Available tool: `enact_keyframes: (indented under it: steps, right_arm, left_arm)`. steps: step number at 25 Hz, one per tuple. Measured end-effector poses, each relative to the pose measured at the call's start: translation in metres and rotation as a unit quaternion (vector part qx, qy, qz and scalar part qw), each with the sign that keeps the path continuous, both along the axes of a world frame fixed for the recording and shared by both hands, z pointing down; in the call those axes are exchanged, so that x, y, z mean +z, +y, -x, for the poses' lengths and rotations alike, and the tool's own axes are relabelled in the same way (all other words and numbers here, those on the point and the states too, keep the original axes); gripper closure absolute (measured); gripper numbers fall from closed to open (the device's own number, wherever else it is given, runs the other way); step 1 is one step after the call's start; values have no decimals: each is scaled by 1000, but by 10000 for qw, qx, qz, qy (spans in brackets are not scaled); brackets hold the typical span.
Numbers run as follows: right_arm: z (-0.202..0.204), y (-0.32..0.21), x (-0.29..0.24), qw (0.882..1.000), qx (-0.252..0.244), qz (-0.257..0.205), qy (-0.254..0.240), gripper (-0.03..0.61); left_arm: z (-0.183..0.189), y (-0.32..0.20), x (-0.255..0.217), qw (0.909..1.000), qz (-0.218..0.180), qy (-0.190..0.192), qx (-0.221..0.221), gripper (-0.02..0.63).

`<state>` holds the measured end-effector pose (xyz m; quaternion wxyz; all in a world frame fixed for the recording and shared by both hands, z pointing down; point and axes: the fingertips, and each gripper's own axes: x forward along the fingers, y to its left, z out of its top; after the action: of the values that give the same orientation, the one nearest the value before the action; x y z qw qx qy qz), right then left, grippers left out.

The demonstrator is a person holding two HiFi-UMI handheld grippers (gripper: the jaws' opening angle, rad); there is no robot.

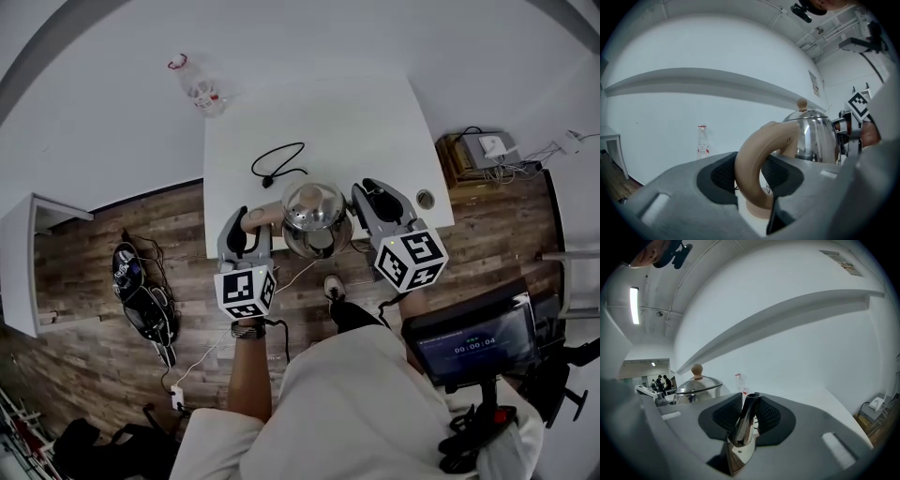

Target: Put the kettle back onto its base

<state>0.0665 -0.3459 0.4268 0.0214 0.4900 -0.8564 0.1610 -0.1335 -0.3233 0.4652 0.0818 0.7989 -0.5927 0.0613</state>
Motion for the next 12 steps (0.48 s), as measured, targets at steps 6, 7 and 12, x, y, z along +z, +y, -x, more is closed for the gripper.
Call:
enact_keyframes:
  steps: [6,7,12]
  right_arm:
    - [4,-25,29,9998,-118,-84,144,491]
    - [5,-30,35,9998,-145,-50,136,491]
    - [11,-51,61,9991,-277,224,212,489]
  left_arm:
    - [1,-26,29,9999,69,-37,125,456]
    - [3,-31,33,9999,83,-49,111,456]
    - [8,-47,59,9996,292,9,3,456]
